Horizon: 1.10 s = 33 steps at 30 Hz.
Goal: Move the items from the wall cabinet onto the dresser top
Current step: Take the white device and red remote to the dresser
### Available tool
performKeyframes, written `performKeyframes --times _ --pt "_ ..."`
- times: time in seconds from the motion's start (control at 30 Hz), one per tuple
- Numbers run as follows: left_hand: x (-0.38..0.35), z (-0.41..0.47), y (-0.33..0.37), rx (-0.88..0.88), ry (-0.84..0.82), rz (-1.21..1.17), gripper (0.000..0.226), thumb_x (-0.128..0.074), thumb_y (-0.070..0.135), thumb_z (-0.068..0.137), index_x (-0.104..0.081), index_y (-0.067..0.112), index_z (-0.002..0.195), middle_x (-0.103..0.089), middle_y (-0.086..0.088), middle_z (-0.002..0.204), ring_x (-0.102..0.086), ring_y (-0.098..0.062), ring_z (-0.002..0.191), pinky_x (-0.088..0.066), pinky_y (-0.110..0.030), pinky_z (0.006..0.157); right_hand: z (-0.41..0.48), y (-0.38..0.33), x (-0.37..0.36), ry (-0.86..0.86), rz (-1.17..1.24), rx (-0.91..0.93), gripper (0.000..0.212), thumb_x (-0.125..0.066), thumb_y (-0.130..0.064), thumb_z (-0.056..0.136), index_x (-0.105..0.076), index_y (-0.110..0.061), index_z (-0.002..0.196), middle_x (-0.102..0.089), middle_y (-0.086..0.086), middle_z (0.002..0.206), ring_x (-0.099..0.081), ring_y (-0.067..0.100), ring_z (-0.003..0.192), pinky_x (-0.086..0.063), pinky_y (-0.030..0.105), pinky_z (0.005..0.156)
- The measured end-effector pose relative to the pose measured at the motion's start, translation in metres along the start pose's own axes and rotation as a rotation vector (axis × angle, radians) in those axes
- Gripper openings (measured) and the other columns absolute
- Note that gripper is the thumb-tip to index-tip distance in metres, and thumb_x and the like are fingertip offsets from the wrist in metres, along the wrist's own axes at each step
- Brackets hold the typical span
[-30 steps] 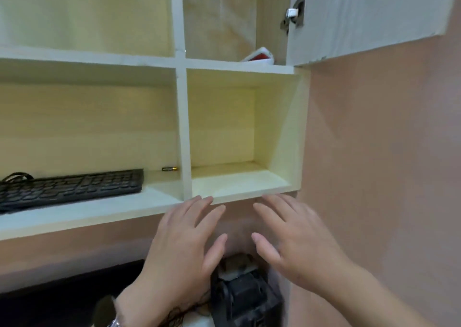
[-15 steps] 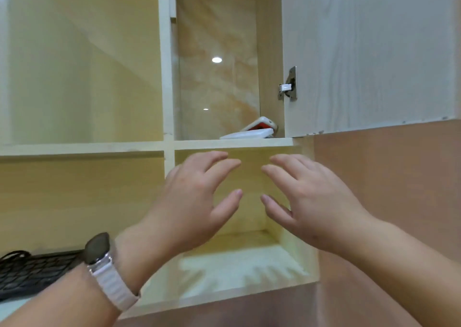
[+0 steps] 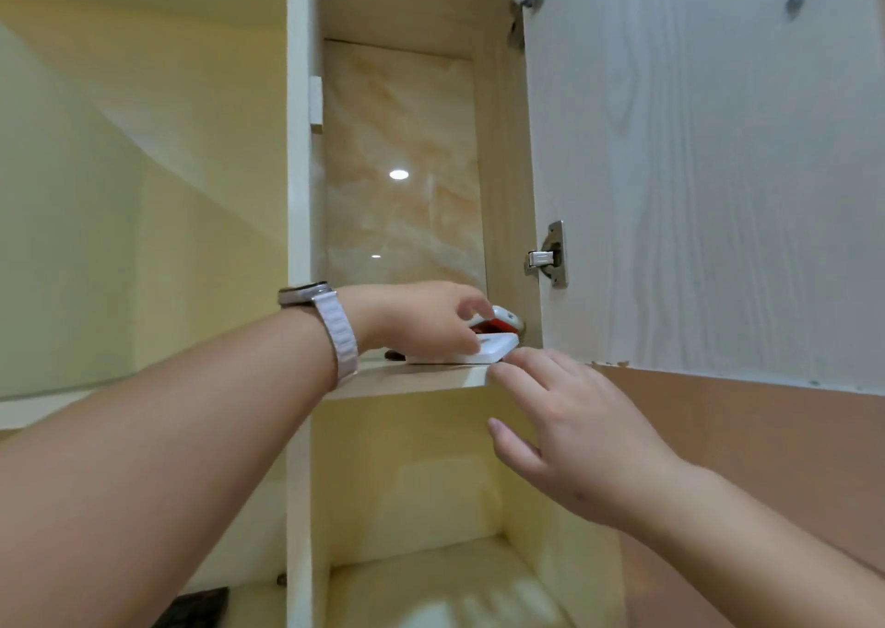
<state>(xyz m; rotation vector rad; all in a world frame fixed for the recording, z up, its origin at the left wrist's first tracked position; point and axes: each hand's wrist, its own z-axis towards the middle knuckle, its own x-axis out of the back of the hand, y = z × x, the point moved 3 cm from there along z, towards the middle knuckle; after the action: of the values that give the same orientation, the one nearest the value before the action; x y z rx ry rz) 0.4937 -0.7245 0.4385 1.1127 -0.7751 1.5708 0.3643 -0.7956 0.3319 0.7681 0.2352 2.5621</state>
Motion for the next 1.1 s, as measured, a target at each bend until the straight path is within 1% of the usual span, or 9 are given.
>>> performKeyframes --times 0.07,0.13,0.27,0.3,0.37,0.5,0.77,0.93,1.1 --pt "-0.004 0.01 0.003 0.029 -0.098 -0.018 0.059 -0.049 0.008 0.09 -0.04 0.032 0.142 -0.045 0.005 0.146 -0.048 -0.017 0.123 -0.042 -0.021 0.072 -0.001 0.002 -0.003 0.034 0.031 -0.001 0.04 -0.046 -0.044 0.086 -0.063 -0.013 0.107 -0.062 0.003 0.103 -0.058 0.026 0.094 -0.052 0.039 0.073" --pt "-0.008 0.016 0.006 0.031 -0.182 0.032 0.067 -0.044 0.001 0.088 -0.035 0.033 0.146 -0.044 0.005 0.147 -0.047 -0.017 0.123 -0.039 -0.021 0.067 -0.001 0.003 -0.005 0.069 0.057 0.005 0.041 -0.048 -0.041 0.085 -0.062 -0.012 0.11 -0.062 0.004 0.104 -0.058 0.027 0.094 -0.051 0.038 0.076" --pt "-0.009 0.022 0.006 0.031 -0.296 0.104 0.075 -0.046 -0.003 0.087 -0.028 0.032 0.151 -0.04 0.006 0.148 -0.041 -0.016 0.128 -0.038 -0.024 0.083 -0.001 0.001 -0.007 0.068 0.075 -0.015 0.045 -0.048 -0.041 0.083 -0.062 -0.011 0.114 -0.062 0.005 0.105 -0.057 0.028 0.096 -0.051 0.039 0.077" --pt "-0.008 0.024 0.005 0.041 -0.324 0.12 0.075 -0.047 -0.003 0.086 -0.028 0.03 0.151 -0.041 0.006 0.146 -0.042 -0.017 0.125 -0.038 -0.024 0.081 -0.002 0.0 -0.007 0.061 0.079 -0.021 0.045 -0.048 -0.042 0.083 -0.061 -0.011 0.114 -0.061 0.005 0.105 -0.057 0.028 0.096 -0.051 0.039 0.077" --pt "-0.007 0.026 0.002 0.072 -0.358 0.138 0.068 -0.051 -0.004 0.083 -0.037 0.022 0.145 -0.05 0.0 0.135 -0.046 -0.018 0.11 -0.039 -0.024 0.073 -0.002 0.0 -0.007 0.057 0.086 -0.021 0.045 -0.048 -0.041 0.083 -0.061 -0.012 0.115 -0.061 0.004 0.105 -0.056 0.028 0.096 -0.051 0.039 0.078" --pt "-0.007 0.03 -0.004 0.147 -0.364 0.147 0.052 -0.055 -0.002 0.077 -0.054 0.011 0.127 -0.058 -0.006 0.107 -0.049 -0.019 0.094 -0.04 -0.031 0.082 -0.004 0.001 -0.008 0.047 0.095 -0.017 0.047 -0.048 -0.042 0.083 -0.058 -0.014 0.12 -0.059 0.001 0.11 -0.054 0.024 0.102 -0.047 0.033 0.085" --pt "0.009 0.016 -0.012 0.135 -0.191 0.043 0.05 -0.073 0.012 0.075 -0.049 0.013 0.118 -0.059 -0.004 0.105 -0.059 -0.018 0.087 -0.048 -0.026 0.064 -0.003 0.006 -0.011 0.071 0.139 -0.002 0.044 -0.051 -0.041 0.084 -0.058 -0.015 0.12 -0.058 0.0 0.112 -0.054 0.023 0.102 -0.047 0.033 0.086" --pt "0.024 0.0 -0.02 0.099 -0.037 0.115 0.067 -0.089 0.027 0.062 -0.044 0.018 0.11 -0.059 -0.001 0.102 -0.061 -0.019 0.092 -0.053 -0.034 0.07 -0.006 0.008 -0.011 0.066 0.207 0.018 0.046 -0.05 -0.039 0.085 -0.056 -0.016 0.124 -0.057 -0.003 0.121 -0.049 0.017 0.11 -0.044 0.029 0.093" --pt "0.022 -0.019 -0.02 -0.028 0.167 0.241 0.039 -0.079 0.026 0.067 -0.05 0.026 0.094 -0.059 0.004 0.092 -0.058 -0.016 0.083 -0.052 -0.036 0.067 -0.004 0.001 -0.003 0.128 0.257 -0.009 0.042 -0.05 -0.04 0.085 -0.054 -0.02 0.122 -0.052 -0.008 0.123 -0.044 0.01 0.112 -0.038 0.022 0.091"
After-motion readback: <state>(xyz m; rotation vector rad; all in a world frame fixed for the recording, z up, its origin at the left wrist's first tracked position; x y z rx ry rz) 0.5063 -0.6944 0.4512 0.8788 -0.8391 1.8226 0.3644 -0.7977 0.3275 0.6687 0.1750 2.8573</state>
